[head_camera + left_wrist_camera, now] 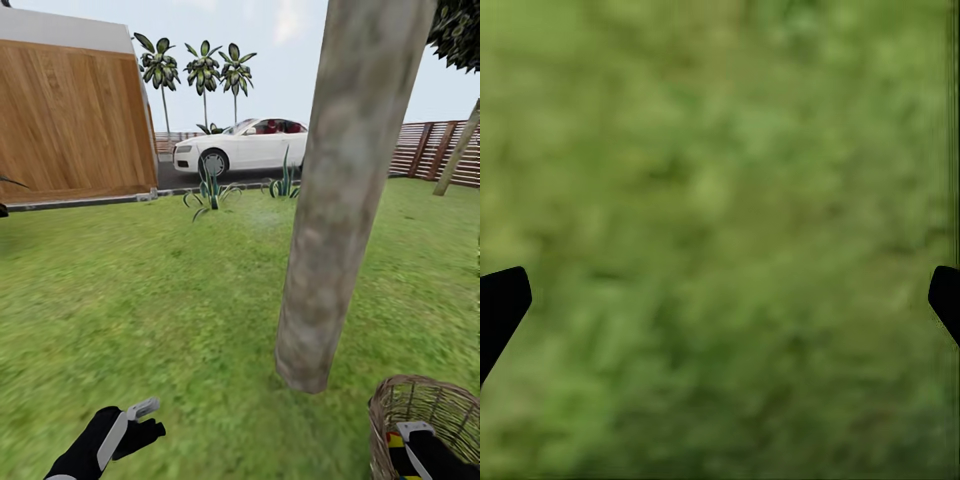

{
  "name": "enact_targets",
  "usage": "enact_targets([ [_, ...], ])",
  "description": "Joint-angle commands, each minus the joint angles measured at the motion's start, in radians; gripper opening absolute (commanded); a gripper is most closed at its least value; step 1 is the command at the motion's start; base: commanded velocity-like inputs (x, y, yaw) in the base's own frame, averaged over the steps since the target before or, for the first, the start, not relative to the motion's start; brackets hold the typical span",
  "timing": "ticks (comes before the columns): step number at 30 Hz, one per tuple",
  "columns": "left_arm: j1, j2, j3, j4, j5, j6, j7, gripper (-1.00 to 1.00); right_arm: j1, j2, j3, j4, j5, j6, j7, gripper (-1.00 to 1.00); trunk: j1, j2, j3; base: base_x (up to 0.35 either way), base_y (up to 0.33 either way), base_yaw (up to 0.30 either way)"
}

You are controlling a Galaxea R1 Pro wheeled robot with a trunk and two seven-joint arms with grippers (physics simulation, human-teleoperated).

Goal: Take the three Easter eggs out of the wicker basket on the lawn in the garden, then place them on the lawn next to a single tree (choose any tree) so that all three eggs are next to the same tree and none are left in the basket.

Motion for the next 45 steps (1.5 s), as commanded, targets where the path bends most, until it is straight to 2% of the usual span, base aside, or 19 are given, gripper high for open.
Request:
enact_targets([
  [1, 0.0, 0.0, 0.002, -0.002, 0.009, 0.005, 0.005, 1.0, 0.0, -0.001, 0.002, -0.001, -0.003, 0.006, 0.001, -1.0, -0.001, 0.0, 0.003, 0.0, 0.0, -0.233],
  [23, 0.0, 0.0, 0.002, -0.002, 0.009, 0.005, 0.005, 1.0, 0.0, 0.0, 0.002, -0.001, -0.002, 0.004, -0.001, -1.0, -0.011, 0.005, 0.089, 0.0, 0.0, -0.027],
  [33, 0.0, 0.0, 0.002, -0.002, 0.009, 0.004, 0.005, 1.0, 0.0, 0.0, 0.002, -0.001, -0.001, 0.006, -0.001, -1.0, -0.049, 0.075, 0.125, 0.0, 0.0, -0.211],
  [45, 0.0, 0.0, 0.002, -0.002, 0.009, 0.005, 0.005, 1.0, 0.0, 0.002, 0.004, -0.001, 0.005, 0.006, -0.003, -1.0, -0.095, 0.159, 0.162, 0.0, 0.0, -0.011],
])
